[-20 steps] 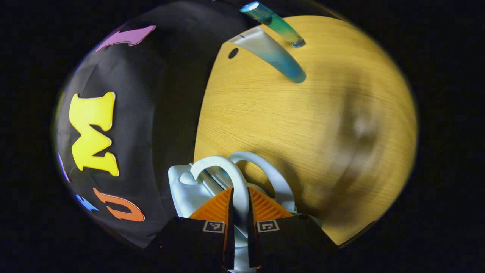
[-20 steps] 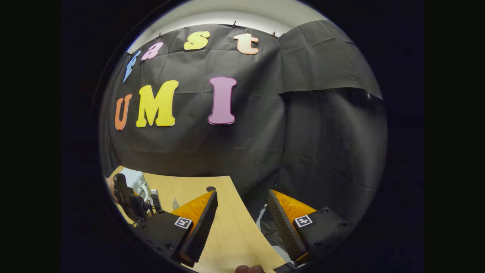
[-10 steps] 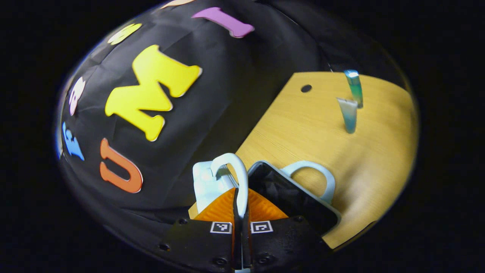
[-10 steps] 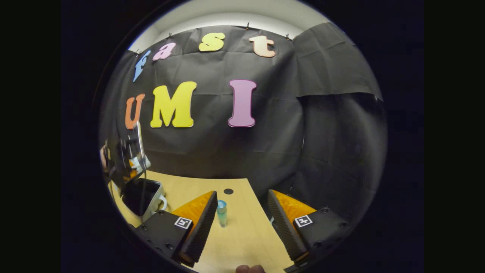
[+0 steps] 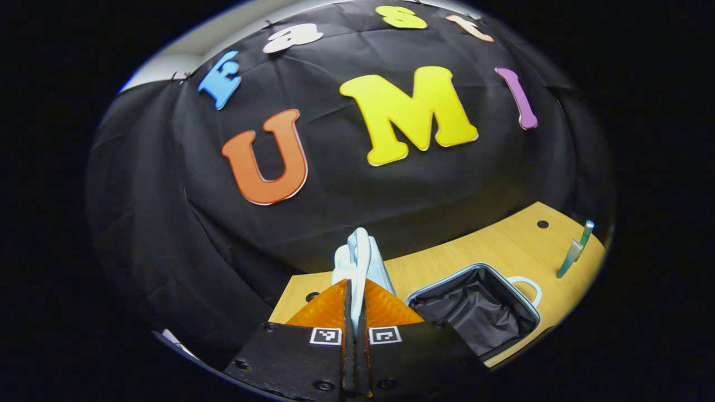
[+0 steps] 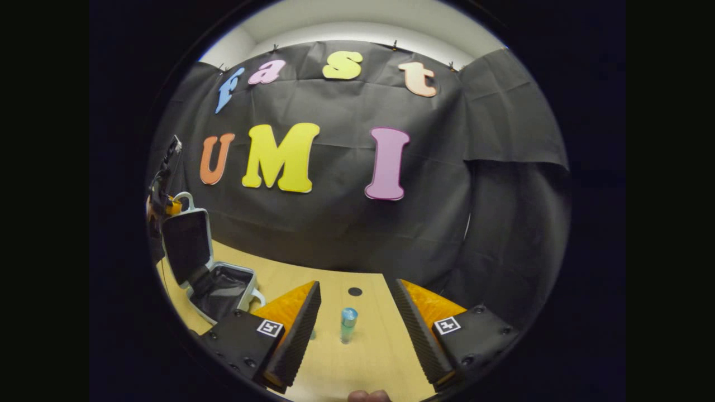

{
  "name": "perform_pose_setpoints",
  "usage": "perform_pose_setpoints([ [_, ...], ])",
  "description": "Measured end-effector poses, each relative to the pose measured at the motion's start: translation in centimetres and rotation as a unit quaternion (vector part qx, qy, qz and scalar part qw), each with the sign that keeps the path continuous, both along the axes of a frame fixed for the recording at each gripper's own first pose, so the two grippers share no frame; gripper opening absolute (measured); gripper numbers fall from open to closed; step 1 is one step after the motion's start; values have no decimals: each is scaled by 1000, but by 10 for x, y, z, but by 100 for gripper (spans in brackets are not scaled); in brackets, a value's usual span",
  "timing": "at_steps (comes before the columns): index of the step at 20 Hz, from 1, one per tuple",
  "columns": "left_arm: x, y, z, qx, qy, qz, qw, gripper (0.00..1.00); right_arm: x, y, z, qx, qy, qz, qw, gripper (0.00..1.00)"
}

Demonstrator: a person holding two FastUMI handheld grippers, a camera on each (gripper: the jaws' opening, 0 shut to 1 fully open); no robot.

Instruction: First open the suitcase, pack the skin care products into it, and then close the suitcase.

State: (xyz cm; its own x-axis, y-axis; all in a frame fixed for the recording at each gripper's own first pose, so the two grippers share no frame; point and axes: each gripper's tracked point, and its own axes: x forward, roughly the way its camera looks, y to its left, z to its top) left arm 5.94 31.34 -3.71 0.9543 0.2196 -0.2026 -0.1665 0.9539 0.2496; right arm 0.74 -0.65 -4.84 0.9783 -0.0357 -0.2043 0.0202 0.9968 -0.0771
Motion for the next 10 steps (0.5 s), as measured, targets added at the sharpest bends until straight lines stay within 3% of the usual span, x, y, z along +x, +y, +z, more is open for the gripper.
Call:
perform_pose_setpoints([
  [3, -7, 57, -23, -84, -25, 34, 996, 4, 1, 17, 10, -13, -7, 15, 1000, 79],
  [5, -10, 95, -45, -151, -45, 61, 986, 4, 1, 25, 13, -19, -12, 17, 1000, 79],
  [8, -18, 138, -87, -249, -54, 90, 963, 4, 2, 36, 7, -32, 0, 21, 999, 80],
  [10, -18, 157, -119, -317, -57, 106, 941, 5, 2, 43, 6, -42, 5, 25, 999, 80],
])
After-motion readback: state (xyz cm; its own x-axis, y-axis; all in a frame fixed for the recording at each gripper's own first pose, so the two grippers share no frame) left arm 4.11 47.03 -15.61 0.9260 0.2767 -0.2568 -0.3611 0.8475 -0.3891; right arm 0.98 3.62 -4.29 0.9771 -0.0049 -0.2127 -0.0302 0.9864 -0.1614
